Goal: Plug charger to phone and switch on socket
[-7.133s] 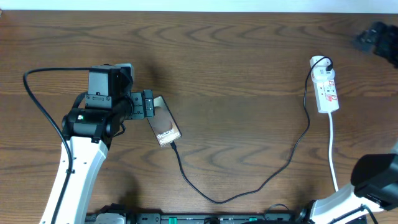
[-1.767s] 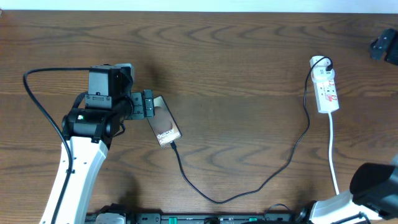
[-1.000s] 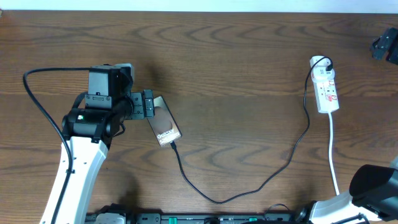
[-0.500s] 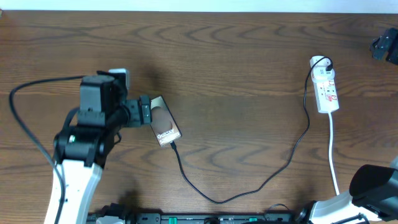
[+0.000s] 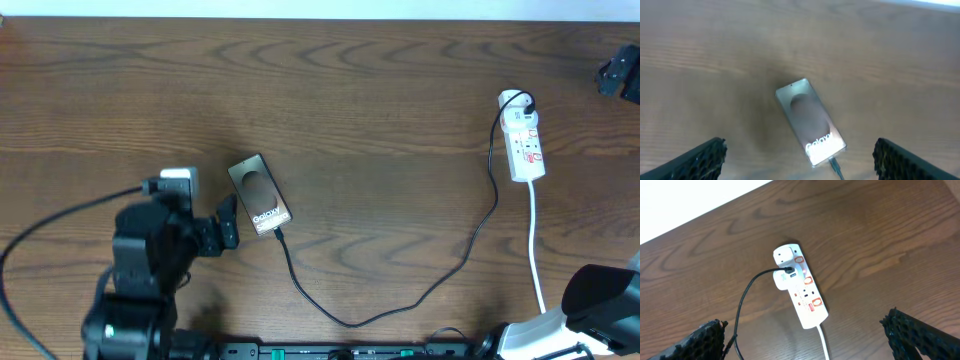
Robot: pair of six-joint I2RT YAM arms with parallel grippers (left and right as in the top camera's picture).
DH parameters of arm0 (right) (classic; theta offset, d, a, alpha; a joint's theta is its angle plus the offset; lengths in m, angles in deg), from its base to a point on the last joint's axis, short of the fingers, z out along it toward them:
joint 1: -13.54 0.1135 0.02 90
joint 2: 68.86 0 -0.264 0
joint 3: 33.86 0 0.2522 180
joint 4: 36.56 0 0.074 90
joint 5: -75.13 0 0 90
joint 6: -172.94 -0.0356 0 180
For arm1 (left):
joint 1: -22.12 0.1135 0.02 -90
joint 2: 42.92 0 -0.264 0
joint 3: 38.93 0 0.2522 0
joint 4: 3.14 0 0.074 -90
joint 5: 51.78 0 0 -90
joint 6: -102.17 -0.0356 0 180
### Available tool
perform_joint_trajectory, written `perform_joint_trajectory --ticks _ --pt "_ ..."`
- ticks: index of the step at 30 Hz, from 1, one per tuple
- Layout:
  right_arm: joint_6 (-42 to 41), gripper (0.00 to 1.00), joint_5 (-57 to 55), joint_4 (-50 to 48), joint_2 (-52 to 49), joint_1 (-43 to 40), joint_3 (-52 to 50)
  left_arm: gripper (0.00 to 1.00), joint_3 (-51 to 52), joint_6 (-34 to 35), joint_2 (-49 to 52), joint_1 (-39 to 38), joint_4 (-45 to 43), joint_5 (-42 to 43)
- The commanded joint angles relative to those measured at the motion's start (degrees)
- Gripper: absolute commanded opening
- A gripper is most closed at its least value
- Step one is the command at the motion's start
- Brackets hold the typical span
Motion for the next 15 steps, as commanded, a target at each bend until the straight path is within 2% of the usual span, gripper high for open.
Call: perform_joint_trajectory --ticks 1,4,8,15 --pt "-0.92 0.99 0.11 0.09 -0.26 0.17 0.31 0.94 6.36 -1.79 -6.80 -0.02 -6.80 -0.76" --pt "-0.92 0.99 0.11 0.09 -0.26 0.17 0.31 0.94 13.68 -3.93 -14.34 -0.02 -18.21 -0.70" --pt "-0.92 0.99 0.11 0.07 -0.26 0.17 0.31 0.95 21.62 -7.85 -22.14 0.00 -28.89 -0.48" --pt "-0.92 0.99 0.11 0.07 -0.26 0.17 0.31 0.95 33.81 -10.40 -32.22 1.97 -40.76 0.52"
